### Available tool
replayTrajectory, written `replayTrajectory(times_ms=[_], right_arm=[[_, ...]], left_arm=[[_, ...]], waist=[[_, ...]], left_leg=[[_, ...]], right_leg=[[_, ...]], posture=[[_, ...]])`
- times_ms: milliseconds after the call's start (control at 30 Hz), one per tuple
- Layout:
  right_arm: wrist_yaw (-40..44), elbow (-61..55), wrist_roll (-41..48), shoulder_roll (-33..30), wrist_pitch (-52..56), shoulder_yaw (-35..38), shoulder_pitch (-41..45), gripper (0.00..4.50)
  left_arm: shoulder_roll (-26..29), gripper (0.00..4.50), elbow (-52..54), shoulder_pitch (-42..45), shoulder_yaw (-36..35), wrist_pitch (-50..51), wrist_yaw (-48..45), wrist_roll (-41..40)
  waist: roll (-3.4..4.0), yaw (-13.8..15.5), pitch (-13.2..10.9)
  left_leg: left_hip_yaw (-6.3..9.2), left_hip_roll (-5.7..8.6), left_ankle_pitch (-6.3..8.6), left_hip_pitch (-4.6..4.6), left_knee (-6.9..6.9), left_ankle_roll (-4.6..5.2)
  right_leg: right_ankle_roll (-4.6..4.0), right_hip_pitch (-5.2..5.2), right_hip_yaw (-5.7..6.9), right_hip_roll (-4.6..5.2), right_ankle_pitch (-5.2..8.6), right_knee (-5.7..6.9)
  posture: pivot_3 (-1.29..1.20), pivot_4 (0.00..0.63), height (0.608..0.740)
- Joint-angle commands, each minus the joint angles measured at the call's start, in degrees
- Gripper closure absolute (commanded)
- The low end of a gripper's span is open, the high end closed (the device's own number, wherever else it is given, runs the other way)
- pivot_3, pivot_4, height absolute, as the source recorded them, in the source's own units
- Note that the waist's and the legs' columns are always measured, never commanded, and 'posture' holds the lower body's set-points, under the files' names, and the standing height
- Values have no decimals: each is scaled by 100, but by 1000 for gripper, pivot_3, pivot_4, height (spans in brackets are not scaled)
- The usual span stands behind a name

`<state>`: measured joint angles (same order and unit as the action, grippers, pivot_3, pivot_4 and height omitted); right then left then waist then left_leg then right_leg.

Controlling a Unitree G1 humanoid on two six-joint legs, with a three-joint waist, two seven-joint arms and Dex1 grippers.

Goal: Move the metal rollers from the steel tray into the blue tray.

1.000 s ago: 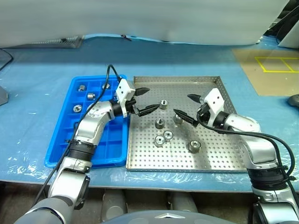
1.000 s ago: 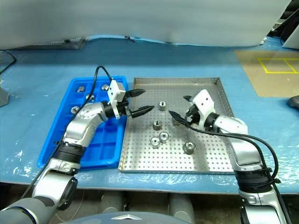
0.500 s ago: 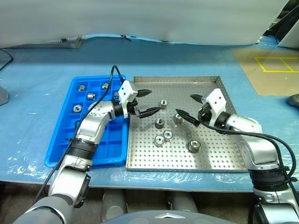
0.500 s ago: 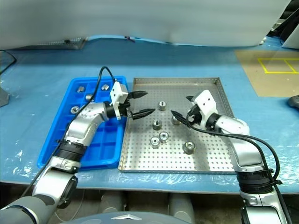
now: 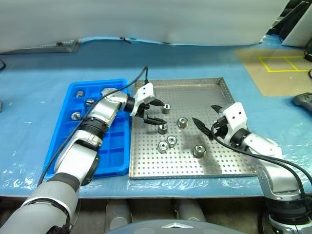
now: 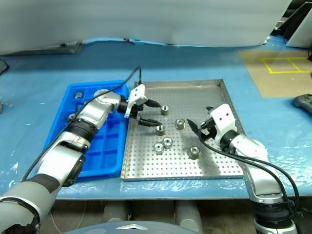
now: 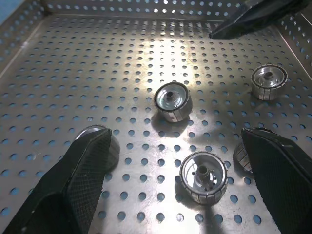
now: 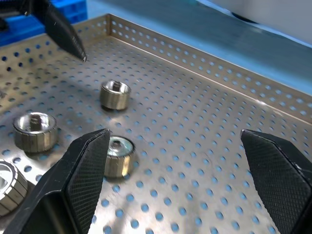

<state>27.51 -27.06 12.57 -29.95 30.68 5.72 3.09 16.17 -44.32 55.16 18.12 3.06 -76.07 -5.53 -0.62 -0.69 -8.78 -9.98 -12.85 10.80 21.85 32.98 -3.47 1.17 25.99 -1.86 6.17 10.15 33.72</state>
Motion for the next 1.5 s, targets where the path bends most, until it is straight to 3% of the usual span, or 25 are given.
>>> replayTrajectory(times_ms=[33, 333, 767, 933, 967, 1067, 1233, 1367, 1500], right_arm=[[-205, -333, -5, 52, 13, 200, -77, 14], [-357, -254, -69, 97, -54, 69, -74, 14], [-371, -61, -132, 136, -129, -7, 128, 14], [-415, -94, -53, 207, -107, 64, 212, 14], [-431, -95, -34, 229, -99, 87, 243, 2], [-466, 15, -122, 250, -164, 62, 255, 0], [-490, 88, -207, 316, -239, -35, 212, 0], [-468, 268, -269, 387, -333, -162, 331, 0], [-198, 838, -246, 493, -538, -527, 895, 0]], left_arm=[[-89, 0, -326, 160, 97, -438, -151, 249], [-155, 0, -857, 417, -168, -751, -143, 362], [-101, 0, -649, 129, 36, -860, -372, 704], [-139, 0, -977, 54, 281, -1449, 262, 1268], [-223, 188, -1079, 40, 237, -1553, 490, 1288], [-383, 956, -925, -116, -5, -1293, -39, 846], [-408, 2743, -668, -146, -299, -935, -168, 504], [-277, 2776, -273, -247, -531, -701, 46, 378], [-134, 2776, 479, -242, -1296, -149, 946, -87]], waist=[[-1, -67, -1], [-2, -163, -1], [-3, -152, -2], [-2, -157, -2], [-2, -158, -1], [-2, -154, -1], [-4, -159, -2], [-4, -154, -2], [-13, -145, -8]], left_leg=[[0, 0, 0, 1, 1, 0], [1, 0, 3, 4, 6, 5], [1, 0, 4, 4, 5, 8], [1, 0, 5, 4, 5, 9], [1, 0, 5, 4, 5, 10], [1, 0, 7, 4, 6, 13], [1, -2, 7, 4, 6, 13], [1, -1, 14, 2, 6, 25], [1, -2, 13, 3, 6, 23]], right_leg=[[1, 1, -1, 0, -1, 0], [4, 1, 0, 0, -3, -2], [2, 0, 0, 1, -3, -2], [2, 0, 0, 1, -3, -2], [2, 0, 0, 0, -3, -2], [2, -1, -1, 1, -4, -2], [1, 1, 0, 0, -4, -2], [-1, 0, 0, 0, -5, -2], [-5, 1, 1, 0, -8, 1]], posture=[[-427, 150, 740], [-421, 150, 740], [-402, 150, 740], [-400, 150, 740], [-402, 150, 740], [-403, 150, 740], [-393, 150, 740], [-334, 150, 740], [-157, 150, 740]])
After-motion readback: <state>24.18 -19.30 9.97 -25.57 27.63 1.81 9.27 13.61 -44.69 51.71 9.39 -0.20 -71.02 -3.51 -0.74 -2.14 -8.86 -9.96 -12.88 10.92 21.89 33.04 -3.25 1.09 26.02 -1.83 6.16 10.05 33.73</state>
